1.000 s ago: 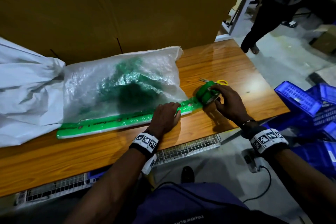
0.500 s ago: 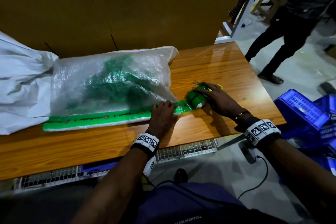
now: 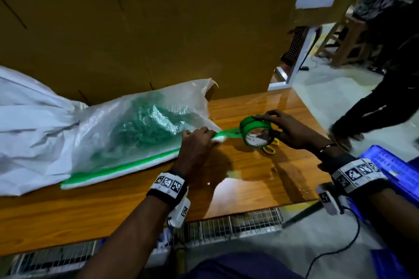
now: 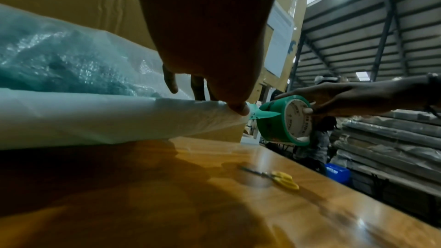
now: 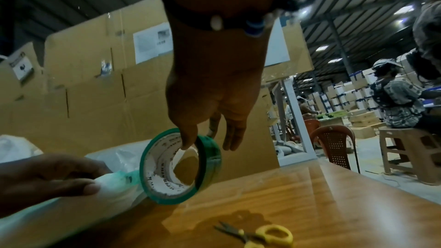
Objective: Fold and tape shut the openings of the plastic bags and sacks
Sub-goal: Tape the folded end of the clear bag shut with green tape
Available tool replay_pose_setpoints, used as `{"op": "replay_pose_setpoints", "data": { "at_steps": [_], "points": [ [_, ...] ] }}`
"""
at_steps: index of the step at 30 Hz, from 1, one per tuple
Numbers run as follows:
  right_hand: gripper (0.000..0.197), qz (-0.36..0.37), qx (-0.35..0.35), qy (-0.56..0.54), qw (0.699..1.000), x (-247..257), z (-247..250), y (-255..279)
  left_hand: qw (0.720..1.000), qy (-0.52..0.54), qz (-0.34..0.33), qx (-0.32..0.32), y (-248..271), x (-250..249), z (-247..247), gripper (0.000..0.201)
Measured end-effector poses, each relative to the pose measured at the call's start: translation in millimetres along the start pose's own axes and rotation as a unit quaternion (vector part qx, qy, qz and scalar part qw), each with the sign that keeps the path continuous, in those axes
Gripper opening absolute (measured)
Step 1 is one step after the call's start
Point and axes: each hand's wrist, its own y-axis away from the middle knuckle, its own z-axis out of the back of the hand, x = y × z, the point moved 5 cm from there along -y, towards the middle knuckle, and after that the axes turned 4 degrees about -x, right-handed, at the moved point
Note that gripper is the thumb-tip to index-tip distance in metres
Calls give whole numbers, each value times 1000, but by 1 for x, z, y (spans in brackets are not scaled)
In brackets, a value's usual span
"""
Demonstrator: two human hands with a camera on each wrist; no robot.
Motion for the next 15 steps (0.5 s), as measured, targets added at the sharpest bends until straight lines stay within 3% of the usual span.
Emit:
{"op": "replay_pose_setpoints", "data": {
  "at_steps": [3,9,15],
  "points": [
    [53,-23,-23,-10,999,12,19,-2,999,15,14,-37,-16,7,18,40],
    [57,-35,-81,-28,996,40,40,1,997,35,54,-50,-36,15,50,30],
    [54,-21,-94,-106,990,68,31,10,978,138,118,-100,-46,18,77,28]
  ]
}}
